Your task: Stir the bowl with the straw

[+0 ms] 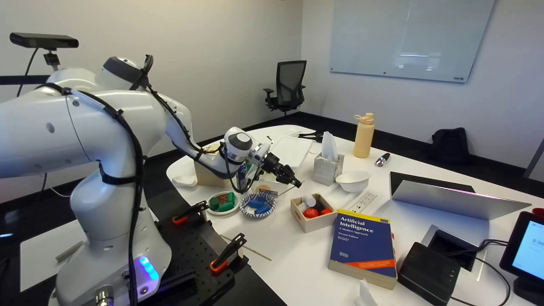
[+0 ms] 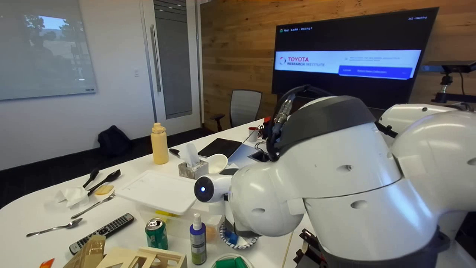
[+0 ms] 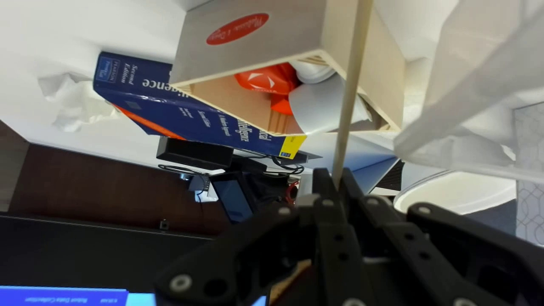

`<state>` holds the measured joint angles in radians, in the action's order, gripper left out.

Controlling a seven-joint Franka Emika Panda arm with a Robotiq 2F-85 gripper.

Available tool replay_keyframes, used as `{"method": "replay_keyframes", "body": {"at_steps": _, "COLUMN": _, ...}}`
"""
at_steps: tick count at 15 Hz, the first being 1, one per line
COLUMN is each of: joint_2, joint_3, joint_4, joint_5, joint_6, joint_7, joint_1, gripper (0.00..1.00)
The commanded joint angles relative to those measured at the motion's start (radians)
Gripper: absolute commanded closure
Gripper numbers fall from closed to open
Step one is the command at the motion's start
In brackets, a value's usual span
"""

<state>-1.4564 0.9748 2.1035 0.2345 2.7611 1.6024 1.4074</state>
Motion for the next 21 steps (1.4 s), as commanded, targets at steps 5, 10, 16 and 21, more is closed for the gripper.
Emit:
{"method": "replay_keyframes", "body": {"at_steps": 5, "joint_2": 0.126, "joint_3": -0.032, "joint_4": 0.023, "joint_5": -0.084, "joint_6": -0.164, "joint_7": -0.021, "joint_1": -0.036, "gripper": 0.98}}
{"method": "replay_keyframes", "body": {"at_steps": 10, "joint_2": 0.134, "joint_3": -0.047, "joint_4": 0.026, "joint_5": -0.100, "joint_6": -0.162, "joint_7": 0.049, "joint_1": 0.006, "gripper": 0.98}}
{"method": "replay_keyframes", "body": {"at_steps": 16, "joint_2": 0.174, "joint_3": -0.045, "joint_4": 0.038, "joint_5": -0.105, "joint_6": -0.134, "joint_7": 0.102, "joint_1": 0.021, "gripper": 0.98}}
{"method": "replay_keyframes", "body": {"at_steps": 21, "joint_2": 0.144, "joint_3": 0.035, "joint_4": 0.042, "joint_5": -0.171, "joint_6": -0.201, "joint_7": 0.096, "joint_1": 0.017, "gripper": 0.98}}
